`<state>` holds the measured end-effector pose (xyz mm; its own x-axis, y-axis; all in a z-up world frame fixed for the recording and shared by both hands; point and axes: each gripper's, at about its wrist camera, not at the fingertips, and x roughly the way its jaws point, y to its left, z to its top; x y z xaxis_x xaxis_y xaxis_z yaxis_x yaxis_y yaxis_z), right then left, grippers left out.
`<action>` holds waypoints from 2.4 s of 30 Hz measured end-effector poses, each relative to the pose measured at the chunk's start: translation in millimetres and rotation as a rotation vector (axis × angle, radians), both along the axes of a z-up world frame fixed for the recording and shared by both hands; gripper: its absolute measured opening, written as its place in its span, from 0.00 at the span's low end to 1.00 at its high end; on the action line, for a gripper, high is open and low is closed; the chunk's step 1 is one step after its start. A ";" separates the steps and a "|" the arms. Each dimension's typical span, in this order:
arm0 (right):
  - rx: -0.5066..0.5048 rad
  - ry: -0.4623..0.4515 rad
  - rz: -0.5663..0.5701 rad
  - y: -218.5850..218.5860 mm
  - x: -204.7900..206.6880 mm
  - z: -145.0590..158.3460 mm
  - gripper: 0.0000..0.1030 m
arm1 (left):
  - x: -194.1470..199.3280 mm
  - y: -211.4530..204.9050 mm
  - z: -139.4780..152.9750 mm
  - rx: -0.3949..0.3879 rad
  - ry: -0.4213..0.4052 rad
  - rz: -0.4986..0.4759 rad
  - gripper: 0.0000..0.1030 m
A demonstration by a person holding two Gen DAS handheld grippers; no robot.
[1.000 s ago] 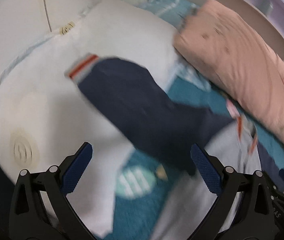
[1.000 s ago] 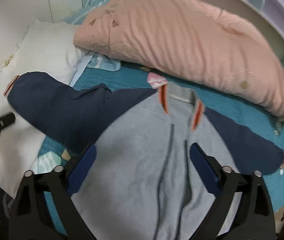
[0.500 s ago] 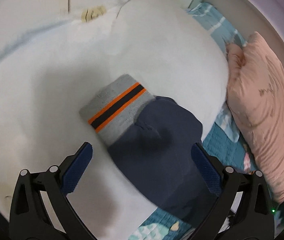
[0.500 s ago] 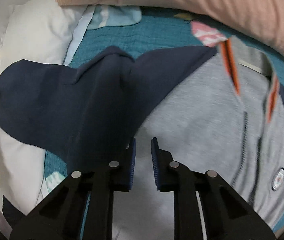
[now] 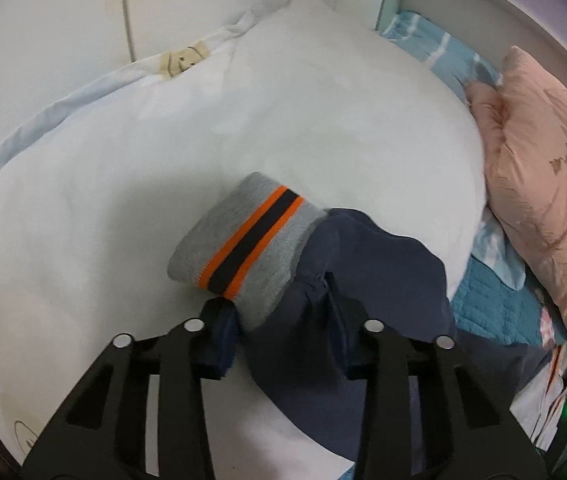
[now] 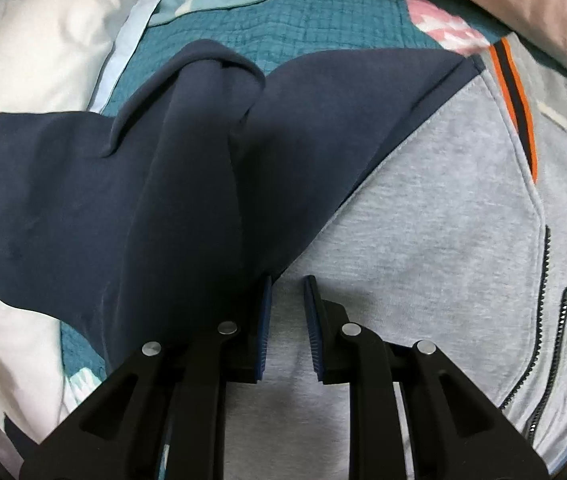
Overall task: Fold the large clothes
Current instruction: 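Grasp the striped cuff of one navy sleeve with the left gripper, then carry the held cuff across the jacket body and lay it down with the left gripper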
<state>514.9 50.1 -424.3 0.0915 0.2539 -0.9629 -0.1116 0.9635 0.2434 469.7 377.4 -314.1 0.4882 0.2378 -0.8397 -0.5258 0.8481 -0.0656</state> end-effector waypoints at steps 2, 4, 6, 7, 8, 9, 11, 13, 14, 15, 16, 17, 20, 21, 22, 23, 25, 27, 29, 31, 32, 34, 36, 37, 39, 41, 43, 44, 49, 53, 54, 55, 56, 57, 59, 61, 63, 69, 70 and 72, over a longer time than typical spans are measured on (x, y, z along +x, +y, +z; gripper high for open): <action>0.004 -0.008 0.013 -3.4 -0.4 1.9 0.17 | -1.4 3.6 4.3 -0.037 0.007 0.013 0.32; 0.003 -0.022 0.025 -7.7 -3.4 7.6 0.17 | -5.4 3.0 15.3 -0.057 -0.011 0.001 0.32; 0.008 -0.029 0.021 -9.9 -6.2 7.1 0.17 | -8.0 -3.1 26.8 -0.027 -0.011 -0.025 0.32; 0.010 -0.029 0.017 -11.1 -6.5 6.9 0.17 | -9.1 -9.4 33.6 -0.008 -0.007 -0.040 0.32; 0.010 -0.027 0.012 -12.3 -6.0 7.9 0.17 | -8.4 -16.1 39.2 0.007 -0.003 -0.052 0.32; 0.011 -0.026 0.009 -13.2 -7.7 6.9 0.17 | -9.4 -23.7 46.0 0.024 -0.001 -0.070 0.32; 0.010 -0.027 0.010 -15.0 -11.8 9.8 0.17 | -10.7 -38.4 59.0 0.060 -0.003 -0.109 0.32; 0.017 -0.028 0.005 -9.6 -17.9 9.5 0.17 | -11.5 -52.6 70.4 0.120 0.016 -0.105 0.32; 0.023 -0.028 0.000 -8.8 -19.1 4.6 0.17 | -12.9 -60.8 76.6 0.137 0.018 -0.113 0.32; 0.030 -0.028 -0.002 -12.4 -18.6 4.0 0.17 | -14.3 -65.4 81.1 0.138 0.014 -0.121 0.32; 0.032 -0.029 0.001 -15.8 -18.0 5.0 0.17 | -17.3 -75.0 87.9 0.144 0.005 -0.135 0.32; 0.036 -0.031 0.005 -17.2 -18.5 5.9 0.17 | -19.7 -84.0 93.1 0.157 0.002 -0.144 0.32; 0.072 -0.032 -0.005 -33.7 -17.6 6.2 0.15 | -24.8 -110.4 103.6 0.191 0.003 -0.170 0.33; 0.108 -0.027 -0.038 -43.4 -19.2 11.2 0.13 | -25.9 -117.1 105.0 0.192 0.003 -0.178 0.33; 0.130 -0.024 -0.067 -51.0 -20.9 15.4 0.13 | -27.3 -130.0 108.0 0.192 0.000 -0.196 0.33; 0.140 -0.025 -0.097 -60.7 -22.8 21.7 0.13 | -28.2 -139.2 108.8 0.193 -0.002 -0.210 0.33; 0.169 -0.034 -0.117 -77.1 -26.3 34.4 0.12 | -29.7 -158.8 111.7 0.197 -0.008 -0.227 0.33; 0.192 -0.054 -0.142 -97.4 -31.0 48.7 0.12 | -29.3 -179.5 113.4 0.201 -0.013 -0.251 0.33; 0.216 -0.079 -0.164 -124.1 -36.9 64.9 0.12 | -28.3 -197.8 115.3 0.191 -0.016 -0.271 0.33; 0.213 -0.105 -0.171 -146.3 -41.9 79.9 0.12 | -27.7 -218.1 115.0 0.189 -0.018 -0.297 0.33; 0.198 -0.121 -0.181 -160.7 -45.8 87.6 0.13 | -27.1 -233.0 115.6 0.191 -0.017 -0.312 0.33; 0.194 -0.145 -0.203 -183.6 -54.8 102.9 0.13 | -27.5 -261.0 116.7 0.190 -0.025 -0.341 0.33; 0.153 -0.157 -0.232 -206.3 -68.8 111.3 0.13 | -28.3 -284.7 116.9 0.188 -0.034 -0.363 0.33; 0.152 -0.171 -0.252 -223.9 -76.2 117.8 0.13 | -28.0 -304.7 116.5 0.184 -0.034 -0.389 0.33; 0.144 -0.187 -0.283 -253.8 -89.3 128.4 0.13 | -28.2 -334.4 113.7 0.178 -0.028 -0.421 0.33; 0.106 -0.215 -0.320 -288.6 -104.0 139.1 0.13 | -29.5 -362.8 110.7 0.174 -0.032 -0.454 0.33; 0.064 -0.255 -0.354 -316.2 -117.6 147.6 0.13 | -31.0 -393.0 106.3 0.170 -0.032 -0.492 0.33; 0.046 -0.279 -0.382 -332.2 -125.9 152.2 0.13 | -32.1 -408.0 104.1 0.175 -0.032 -0.505 0.33; -0.007 -0.294 -0.492 -403.5 -156.2 158.6 0.13 | -36.9 -471.8 88.7 0.138 -0.039 -0.583 0.33; -0.023 -0.284 -0.555 -439.0 -169.0 152.7 0.13 | -34.2 -521.4 67.2 0.136 -0.022 -0.639 0.33; -0.025 -0.282 -0.570 -447.2 -173.0 151.2 0.14 | -31.3 -534.5 56.6 0.134 0.000 -0.653 0.33; -0.031 -0.277 -0.581 -453.0 -175.9 148.6 0.15 | -28.2 -543.3 48.5 0.127 0.016 -0.662 0.33; -0.032 -0.269 -0.594 -459.6 -179.7 145.3 0.15 | -25.7 -553.3 38.8 0.122 0.032 -0.674 0.33; -0.029 -0.263 -0.601 -464.7 -182.9 143.2 0.15 | -24.6 -560.3 31.1 0.121 0.046 -0.681 0.34; -0.023 -0.244 -0.608 -471.4 -187.0 136.0 0.15 | -19.7 -582.8 6.5 0.143 0.082 -0.697 0.35; -0.013 -0.219 -0.613 -476.5 -189.3 124.4 0.15 | -14.9 -597.6 -16.5 0.166 0.122 -0.702 0.41; -0.007 -0.195 -0.613 -477.5 -191.7 116.0 0.15 | -9.7 -610.7 -37.1 0.171 0.177 -0.724 0.62; -0.001 -0.167 -0.617 -486.2 -198.9 103.1 0.15 | -19.5 -610.1 -33.3 0.104 0.177 -0.737 0.88; 0.005 -0.162 -0.624 -488.3 -200.3 102.6 0.15 | -23.0 -605.7 -27.3 0.092 0.166 -0.724 0.89; 0.006 -0.162 -0.634 -490.6 -202.1 103.3 0.15 | -27.0 -601.7 -20.3 0.065 0.157 -0.724 0.89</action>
<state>312.8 -440.5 -321.0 0.3689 0.1080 -0.9232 0.4420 0.8534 0.2765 442.7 -224.3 -334.3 0.4172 -0.0464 -0.9076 0.1670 0.9856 0.0264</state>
